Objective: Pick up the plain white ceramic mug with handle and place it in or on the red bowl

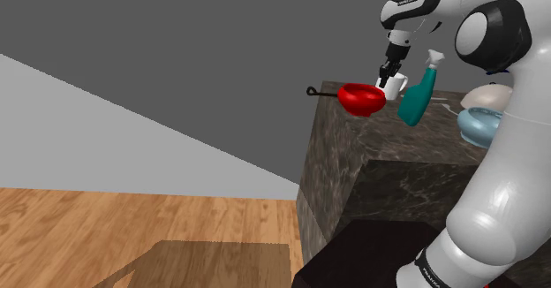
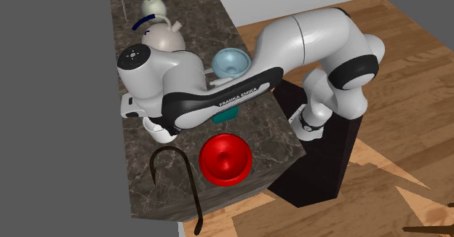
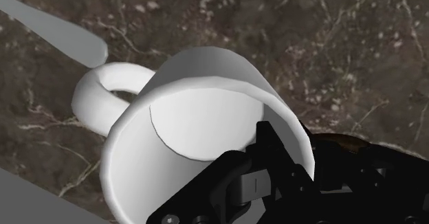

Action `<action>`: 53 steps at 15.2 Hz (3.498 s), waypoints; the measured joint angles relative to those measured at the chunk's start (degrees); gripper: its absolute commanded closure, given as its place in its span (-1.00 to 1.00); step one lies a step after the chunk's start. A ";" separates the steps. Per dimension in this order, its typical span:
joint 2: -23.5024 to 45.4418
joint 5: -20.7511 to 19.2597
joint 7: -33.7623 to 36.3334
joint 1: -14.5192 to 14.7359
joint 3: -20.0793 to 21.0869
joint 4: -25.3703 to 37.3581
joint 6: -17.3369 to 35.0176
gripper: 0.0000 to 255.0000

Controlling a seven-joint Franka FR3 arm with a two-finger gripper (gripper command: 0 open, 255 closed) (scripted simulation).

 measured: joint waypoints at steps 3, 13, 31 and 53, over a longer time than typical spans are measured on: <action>0.25 0.07 0.02 -0.19 -0.05 1.96 -1.74 1.00; 1.21 0.49 0.02 -1.15 -0.31 10.81 -9.72 1.00; 9.04 5.01 -0.68 -6.85 -0.43 36.24 -27.98 1.00; -25.60 -12.21 27.10 14.49 11.81 -0.91 -21.73 1.00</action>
